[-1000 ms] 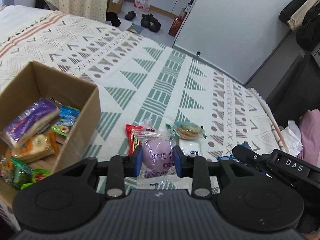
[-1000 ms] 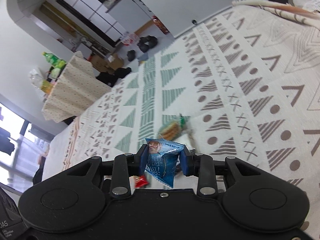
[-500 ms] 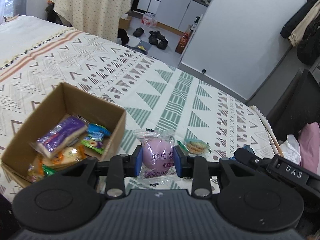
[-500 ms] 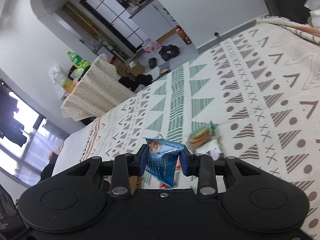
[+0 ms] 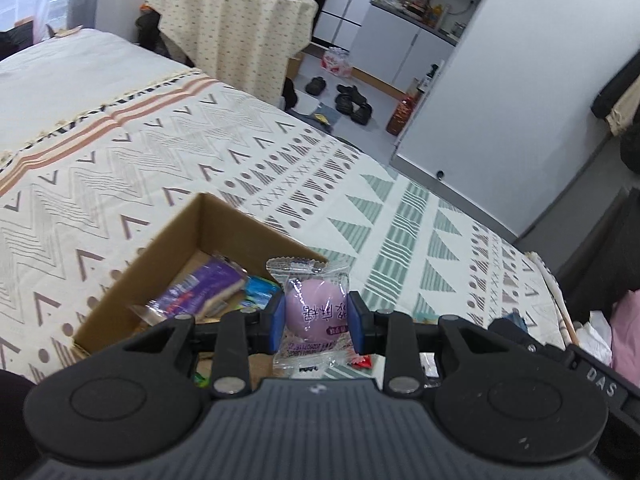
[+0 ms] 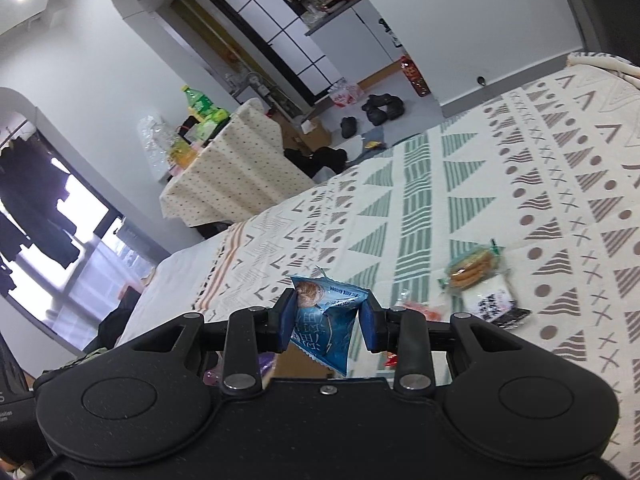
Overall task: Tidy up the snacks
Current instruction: 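Carry pink bun and blue candy over the box with both tools, then open left tool to drop pink bun while right tool drops blue candy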
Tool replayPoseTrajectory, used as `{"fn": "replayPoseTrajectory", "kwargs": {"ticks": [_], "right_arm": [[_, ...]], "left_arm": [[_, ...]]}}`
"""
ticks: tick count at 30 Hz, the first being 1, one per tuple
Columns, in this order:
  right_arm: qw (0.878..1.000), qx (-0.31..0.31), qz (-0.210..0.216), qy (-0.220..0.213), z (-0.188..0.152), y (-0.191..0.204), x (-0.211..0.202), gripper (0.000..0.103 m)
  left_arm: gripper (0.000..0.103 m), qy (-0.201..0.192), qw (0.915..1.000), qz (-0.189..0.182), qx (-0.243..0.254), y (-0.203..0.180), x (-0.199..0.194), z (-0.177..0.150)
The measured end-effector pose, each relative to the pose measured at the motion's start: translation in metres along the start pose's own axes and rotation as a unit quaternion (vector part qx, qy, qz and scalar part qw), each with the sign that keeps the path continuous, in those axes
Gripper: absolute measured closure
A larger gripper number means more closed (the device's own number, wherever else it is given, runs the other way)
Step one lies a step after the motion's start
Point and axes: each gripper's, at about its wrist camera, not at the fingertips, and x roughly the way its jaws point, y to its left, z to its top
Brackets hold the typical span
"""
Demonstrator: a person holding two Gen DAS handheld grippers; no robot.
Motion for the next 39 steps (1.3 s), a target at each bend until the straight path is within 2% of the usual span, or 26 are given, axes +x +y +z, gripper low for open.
{"fn": "replayPoseTrajectory", "kwargs": {"ticks": [8,19,22,24,31,35,38,39], "right_arm": [[1.000,-0.017,0.019,0.000,-0.010,0.020,0.008,0.070],[0.999,-0.033,0.019,0.013,-0.020,0.042,0.028,0.070],[0.999,-0.041,0.016,0.023,-0.024,0.049,0.037,0.070],[0.998,-0.046,0.014,0.030,-0.028,0.056,0.045,0.070],[0.996,-0.064,0.021,0.053,-0.042,0.079,0.066,0.070],[0.995,-0.075,0.034,0.061,-0.046,0.092,0.074,0.070],[0.994,-0.079,0.039,0.067,-0.050,0.099,0.080,0.066],[0.994,-0.080,0.036,0.067,-0.051,0.101,0.081,0.057]], "left_arm": [[0.072,0.005,0.9993,0.014,-0.033,0.035,0.002,0.008],[0.071,0.077,0.9957,-0.011,-0.050,0.066,0.030,-0.003],[0.067,0.089,0.9946,-0.020,-0.048,0.070,0.035,-0.002],[0.060,0.092,0.9941,-0.026,-0.051,0.075,0.036,0.003],[0.052,0.070,0.9954,-0.004,-0.066,0.099,0.030,0.024],[0.040,0.067,0.9955,0.000,-0.067,0.108,0.031,0.029],[0.029,0.065,0.9953,0.006,-0.071,0.114,0.031,0.033],[0.025,0.064,0.9952,0.009,-0.073,0.115,0.031,0.034]]}}
